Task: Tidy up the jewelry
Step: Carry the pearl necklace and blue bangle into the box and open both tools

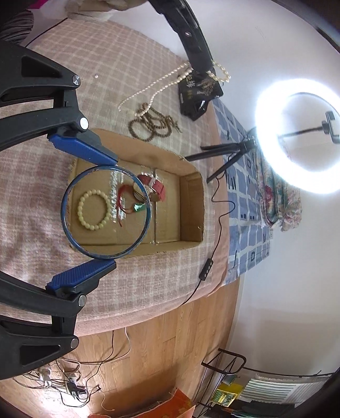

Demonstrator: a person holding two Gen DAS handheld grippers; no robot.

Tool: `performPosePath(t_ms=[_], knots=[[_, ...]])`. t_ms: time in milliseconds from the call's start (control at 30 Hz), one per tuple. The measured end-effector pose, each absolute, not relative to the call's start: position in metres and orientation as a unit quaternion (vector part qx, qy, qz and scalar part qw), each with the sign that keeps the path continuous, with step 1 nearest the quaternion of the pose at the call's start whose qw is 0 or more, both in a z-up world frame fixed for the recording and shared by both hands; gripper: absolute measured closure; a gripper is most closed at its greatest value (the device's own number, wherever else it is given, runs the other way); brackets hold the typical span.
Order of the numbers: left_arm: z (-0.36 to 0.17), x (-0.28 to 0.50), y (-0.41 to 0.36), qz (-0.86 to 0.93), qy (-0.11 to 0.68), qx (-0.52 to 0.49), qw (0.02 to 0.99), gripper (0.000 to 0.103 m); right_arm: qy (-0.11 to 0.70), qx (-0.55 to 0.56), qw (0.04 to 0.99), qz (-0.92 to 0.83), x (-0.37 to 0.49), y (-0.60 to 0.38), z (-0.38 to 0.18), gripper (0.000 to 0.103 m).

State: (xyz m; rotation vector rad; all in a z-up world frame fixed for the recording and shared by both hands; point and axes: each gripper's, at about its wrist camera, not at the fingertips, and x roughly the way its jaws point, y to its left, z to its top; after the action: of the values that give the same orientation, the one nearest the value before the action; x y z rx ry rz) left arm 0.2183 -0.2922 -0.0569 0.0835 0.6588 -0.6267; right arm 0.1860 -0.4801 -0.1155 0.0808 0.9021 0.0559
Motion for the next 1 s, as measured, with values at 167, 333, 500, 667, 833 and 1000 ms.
performPosePath(t_ms=[167, 333, 500, 667, 833, 1000], knots=[[-0.066, 0.221, -0.306, -0.312, 0.325, 0.038, 0.892, 0.097, 0.438, 0.041, 0.898, 0.027, 0.208, -0.492, -0.122, 0.029], [-0.078, 0.223, -0.314, -0.316, 0.335, 0.04, 0.887, 0.097, 0.44, 0.051, 0.896, 0.028, 0.231, -0.5, -0.128, 0.029], [-0.094, 0.226, -0.321, -0.312, 0.347, 0.049, 0.883, 0.097, 0.44, 0.058, 0.895, 0.032, 0.254, -0.503, -0.132, 0.029], [-0.107, 0.229, -0.325, -0.313, 0.359, 0.057, 0.877, 0.097, 0.442, 0.051, 0.895, 0.033, 0.278, -0.498, -0.135, 0.029], [-0.115, 0.229, -0.327, -0.316, 0.362, 0.063, 0.875, 0.097, 0.445, 0.06, 0.893, 0.034, 0.298, -0.494, -0.143, 0.029], [-0.12, 0.23, -0.328, -0.322, 0.363, 0.069, 0.872, 0.097, 0.447, 0.063, 0.892, 0.035, 0.313, -0.489, -0.15, 0.029]])
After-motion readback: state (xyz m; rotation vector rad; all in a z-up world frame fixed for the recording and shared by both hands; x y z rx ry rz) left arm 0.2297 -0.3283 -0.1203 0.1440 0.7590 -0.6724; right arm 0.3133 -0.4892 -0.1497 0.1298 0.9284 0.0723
